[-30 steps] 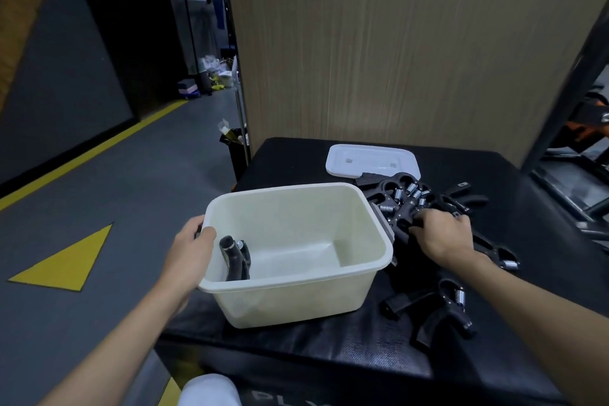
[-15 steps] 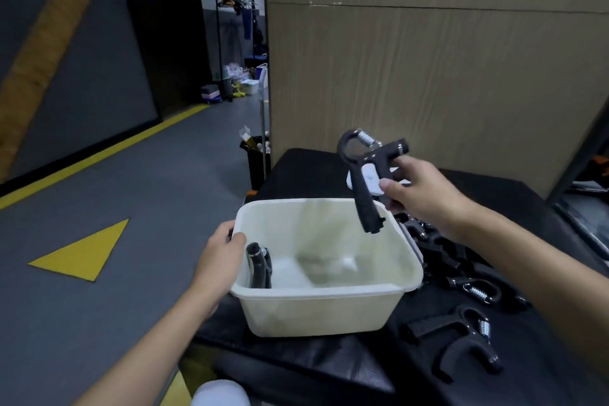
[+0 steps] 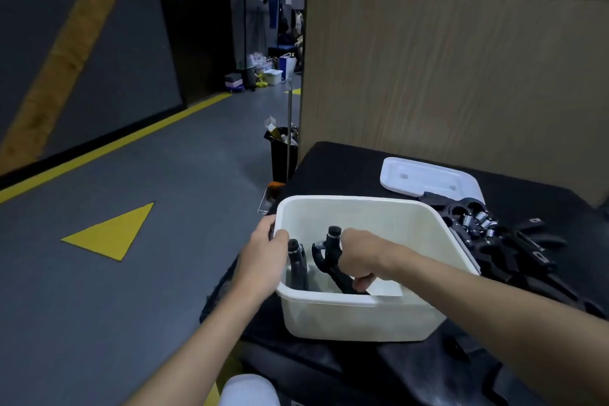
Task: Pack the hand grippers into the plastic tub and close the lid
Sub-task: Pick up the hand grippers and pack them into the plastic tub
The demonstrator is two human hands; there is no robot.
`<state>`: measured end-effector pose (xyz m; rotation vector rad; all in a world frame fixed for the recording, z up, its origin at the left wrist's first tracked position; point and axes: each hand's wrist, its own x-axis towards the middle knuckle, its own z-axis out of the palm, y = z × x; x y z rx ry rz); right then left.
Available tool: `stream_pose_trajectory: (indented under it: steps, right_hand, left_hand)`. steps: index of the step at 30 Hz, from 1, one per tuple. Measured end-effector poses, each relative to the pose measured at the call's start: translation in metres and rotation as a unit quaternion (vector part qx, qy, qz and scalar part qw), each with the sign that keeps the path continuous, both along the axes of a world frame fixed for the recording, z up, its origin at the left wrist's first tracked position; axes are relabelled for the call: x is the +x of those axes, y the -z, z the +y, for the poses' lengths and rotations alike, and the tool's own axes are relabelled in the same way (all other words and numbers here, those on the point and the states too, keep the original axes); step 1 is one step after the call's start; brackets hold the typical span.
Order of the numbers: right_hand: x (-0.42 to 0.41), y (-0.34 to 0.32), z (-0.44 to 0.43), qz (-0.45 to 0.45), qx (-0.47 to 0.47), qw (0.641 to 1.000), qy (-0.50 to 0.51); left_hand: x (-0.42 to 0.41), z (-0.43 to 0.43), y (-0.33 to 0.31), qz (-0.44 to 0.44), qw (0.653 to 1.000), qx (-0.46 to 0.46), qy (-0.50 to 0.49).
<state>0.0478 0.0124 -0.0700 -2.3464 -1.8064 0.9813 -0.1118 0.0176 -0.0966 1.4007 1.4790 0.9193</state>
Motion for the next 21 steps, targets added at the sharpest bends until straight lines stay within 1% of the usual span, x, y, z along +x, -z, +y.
stream_pose_trajectory:
  steps: [3,7,9,13,16,20,21]
  right_hand:
    - [-0.011,0.008,0.005,0.003,-0.019,1.0,0.008]
    - [-0.018,0.018,0.015,0.099,-0.038,0.993,0.056]
    - [-0.017,0.019,0.019,0.127,-0.05,0.987,0.083]
    - [-0.013,0.025,0.027,0.12,-0.088,0.985,0.091]
    - [-0.012,0.032,0.03,0.133,-0.105,0.982,0.085]
    - [-0.012,0.038,0.031,0.227,-0.105,0.962,0.11]
    - [-0.012,0.039,0.031,0.237,-0.105,0.959,0.112]
  left_hand:
    - [-0.001,-0.001,0.0,-0.009,1.0,0.0,0.003]
    - [-0.001,-0.001,0.001,-0.022,1.0,0.0,0.005]
    - [-0.002,-0.001,0.002,-0.021,1.0,0.001,0.006]
    - [-0.003,0.0,0.003,-0.024,1.0,0.004,0.007]
    - [-0.003,0.001,0.004,-0.03,1.0,0.005,0.009]
    - [-0.004,0.002,0.005,-0.034,0.999,0.002,0.004]
    - [-0.004,0.002,0.005,-0.034,0.999,0.002,0.005]
